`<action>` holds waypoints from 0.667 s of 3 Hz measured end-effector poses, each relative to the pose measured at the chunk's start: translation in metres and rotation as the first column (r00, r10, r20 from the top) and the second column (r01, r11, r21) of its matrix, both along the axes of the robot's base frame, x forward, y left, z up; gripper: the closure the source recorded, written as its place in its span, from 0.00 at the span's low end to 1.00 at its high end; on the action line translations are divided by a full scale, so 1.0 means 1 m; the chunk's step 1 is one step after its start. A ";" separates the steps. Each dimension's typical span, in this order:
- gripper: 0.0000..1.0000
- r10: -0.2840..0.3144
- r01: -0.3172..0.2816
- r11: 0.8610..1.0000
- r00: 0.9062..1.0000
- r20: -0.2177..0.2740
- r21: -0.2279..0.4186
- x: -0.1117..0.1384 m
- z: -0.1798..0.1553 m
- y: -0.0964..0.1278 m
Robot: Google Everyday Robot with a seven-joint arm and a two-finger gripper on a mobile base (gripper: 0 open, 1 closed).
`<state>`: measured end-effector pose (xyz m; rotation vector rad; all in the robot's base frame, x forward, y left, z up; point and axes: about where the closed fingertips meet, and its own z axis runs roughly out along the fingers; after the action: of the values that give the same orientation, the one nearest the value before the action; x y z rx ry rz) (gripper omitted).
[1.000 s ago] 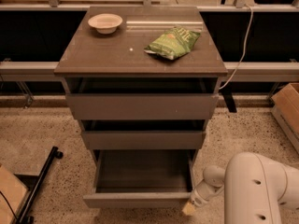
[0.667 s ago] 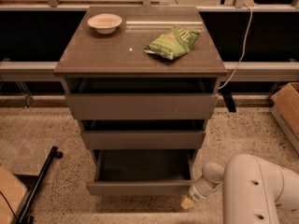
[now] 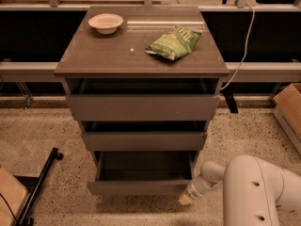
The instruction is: Close bottom drawer
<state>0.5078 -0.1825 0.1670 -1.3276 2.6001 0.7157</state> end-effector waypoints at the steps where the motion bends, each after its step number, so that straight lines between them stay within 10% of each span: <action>1: 1.00 0.048 -0.051 0.998 0.995 0.085 0.026 0.040 -0.009 0.012; 2: 1.00 0.052 -0.054 0.998 0.994 0.091 0.028 0.041 -0.009 0.012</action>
Offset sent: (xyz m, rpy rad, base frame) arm 0.2104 0.0056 0.0174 0.0629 -0.3498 0.1079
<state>0.5488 -0.1704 0.1581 -1.3912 2.4825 0.6837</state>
